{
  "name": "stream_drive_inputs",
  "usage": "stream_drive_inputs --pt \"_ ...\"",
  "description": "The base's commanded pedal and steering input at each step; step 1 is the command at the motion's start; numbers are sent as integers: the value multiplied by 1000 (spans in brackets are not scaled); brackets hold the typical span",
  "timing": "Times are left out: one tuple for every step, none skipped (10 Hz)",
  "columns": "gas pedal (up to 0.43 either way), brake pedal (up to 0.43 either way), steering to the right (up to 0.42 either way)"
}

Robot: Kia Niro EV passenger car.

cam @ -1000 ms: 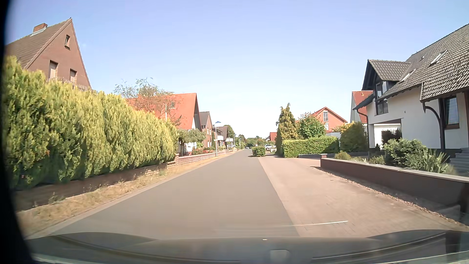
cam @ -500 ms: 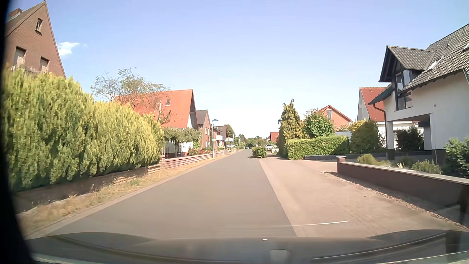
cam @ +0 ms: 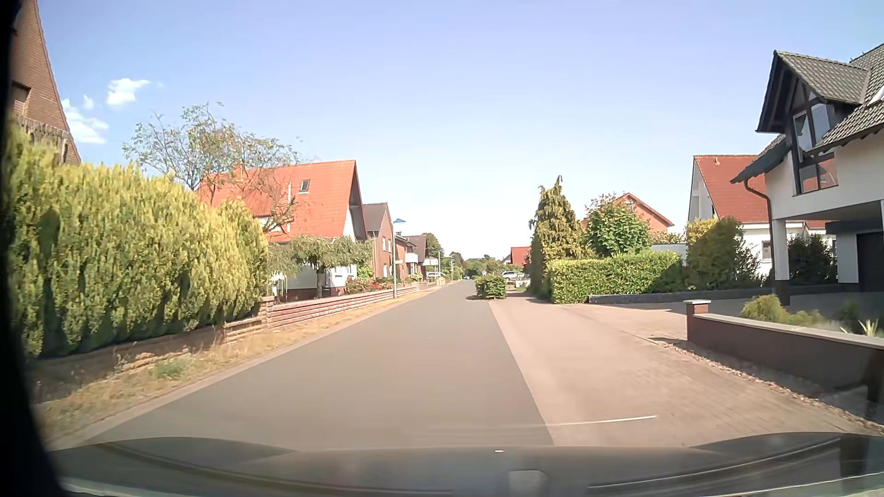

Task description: Follow the waypoints while adhering to traffic rules and regulations

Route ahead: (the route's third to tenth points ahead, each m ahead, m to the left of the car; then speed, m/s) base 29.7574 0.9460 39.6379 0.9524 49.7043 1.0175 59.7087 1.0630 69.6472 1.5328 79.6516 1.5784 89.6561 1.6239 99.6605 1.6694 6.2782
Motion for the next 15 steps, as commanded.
stream_drive_inputs --pt "98 6 -3" --pt "98 6 -5" --pt "98 6 -6" --pt "98 6 -8" --pt "98 6 -9" --pt "98 6 -9" --pt "98 6 -9" --pt "98 6 -10" --pt "98 6 -11" --pt "98 6 -13" --pt "98 6 -15" --pt "110 6 -17" --pt "110 6 -20" --pt "110 6 -25" --pt "110 6 -31"
